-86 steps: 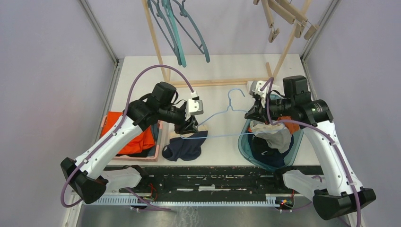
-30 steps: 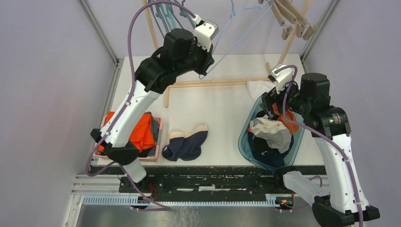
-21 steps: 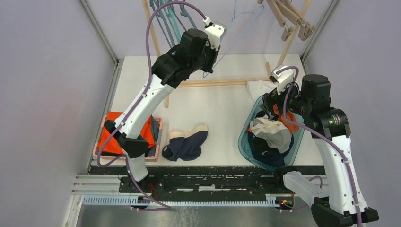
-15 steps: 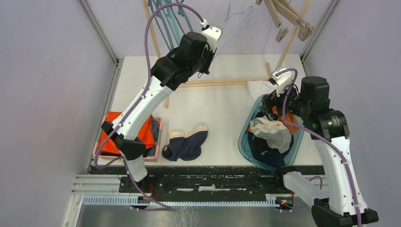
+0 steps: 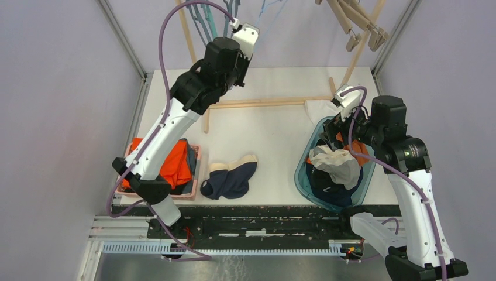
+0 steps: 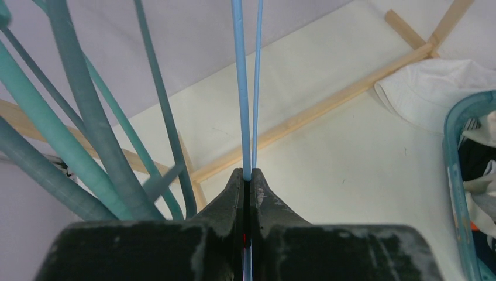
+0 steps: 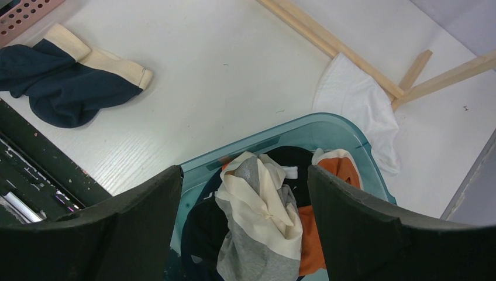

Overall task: Remove the underwear clipped to the hanger
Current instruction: Place the hanger at the clothesline.

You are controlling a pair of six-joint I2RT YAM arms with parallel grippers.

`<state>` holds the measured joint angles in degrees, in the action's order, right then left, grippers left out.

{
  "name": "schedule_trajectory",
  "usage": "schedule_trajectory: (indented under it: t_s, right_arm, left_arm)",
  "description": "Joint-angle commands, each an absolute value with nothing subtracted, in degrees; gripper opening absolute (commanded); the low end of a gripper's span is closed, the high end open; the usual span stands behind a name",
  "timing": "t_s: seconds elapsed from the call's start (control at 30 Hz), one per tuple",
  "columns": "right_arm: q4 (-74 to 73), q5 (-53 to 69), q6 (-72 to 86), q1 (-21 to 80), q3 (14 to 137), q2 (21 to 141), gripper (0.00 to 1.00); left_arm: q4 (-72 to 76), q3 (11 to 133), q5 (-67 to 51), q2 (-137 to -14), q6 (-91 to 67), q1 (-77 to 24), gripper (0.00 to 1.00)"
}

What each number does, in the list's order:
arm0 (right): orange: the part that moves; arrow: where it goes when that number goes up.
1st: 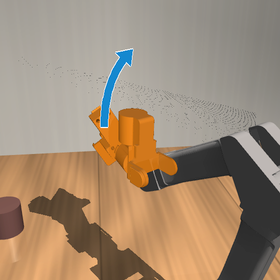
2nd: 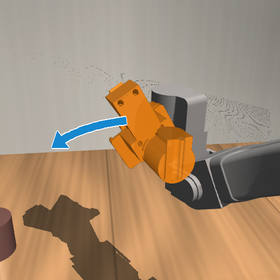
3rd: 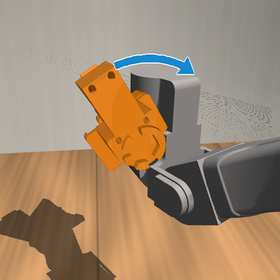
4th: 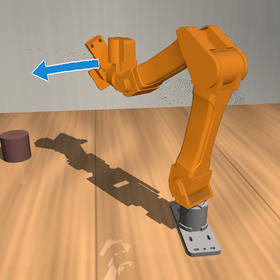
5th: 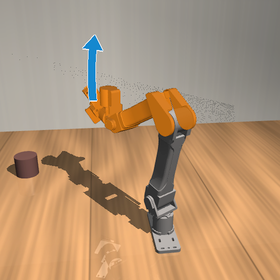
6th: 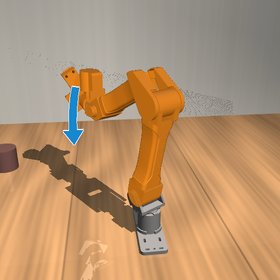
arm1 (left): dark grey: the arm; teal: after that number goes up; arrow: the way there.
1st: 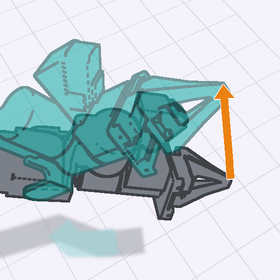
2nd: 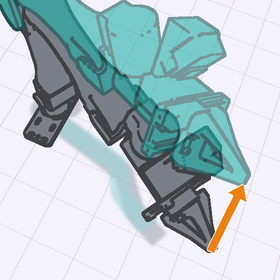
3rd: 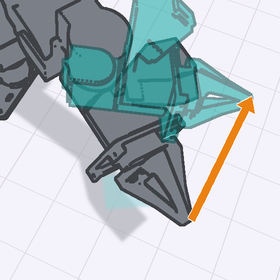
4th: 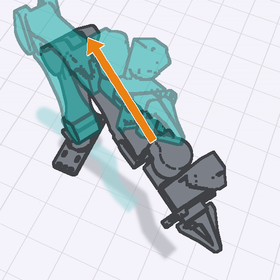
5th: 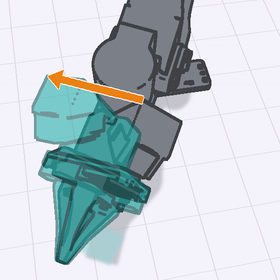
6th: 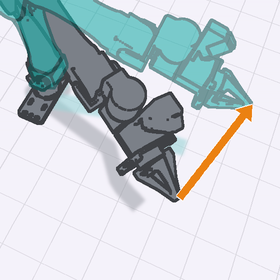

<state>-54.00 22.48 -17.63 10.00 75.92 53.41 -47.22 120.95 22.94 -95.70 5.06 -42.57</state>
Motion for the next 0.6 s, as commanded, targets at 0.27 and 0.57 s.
schedule_trajectory:
  t_s: [0.27, 0.57]
  right_arm:
    - [-51.95, 23.73, -17.88, 9.79, 75.85, 52.74, 0.87]
    - [-52.25, 23.97, -18.33, 9.84, 75.52, 52.51, 0.87]
  left_arm:
    - [-40.70, 131.17, 19.25, -104.33, 5.02, -38.05, 0.03]
    - [-32.73, 126.33, 20.07, -103.96, 4.78, -37.89, 0.03]
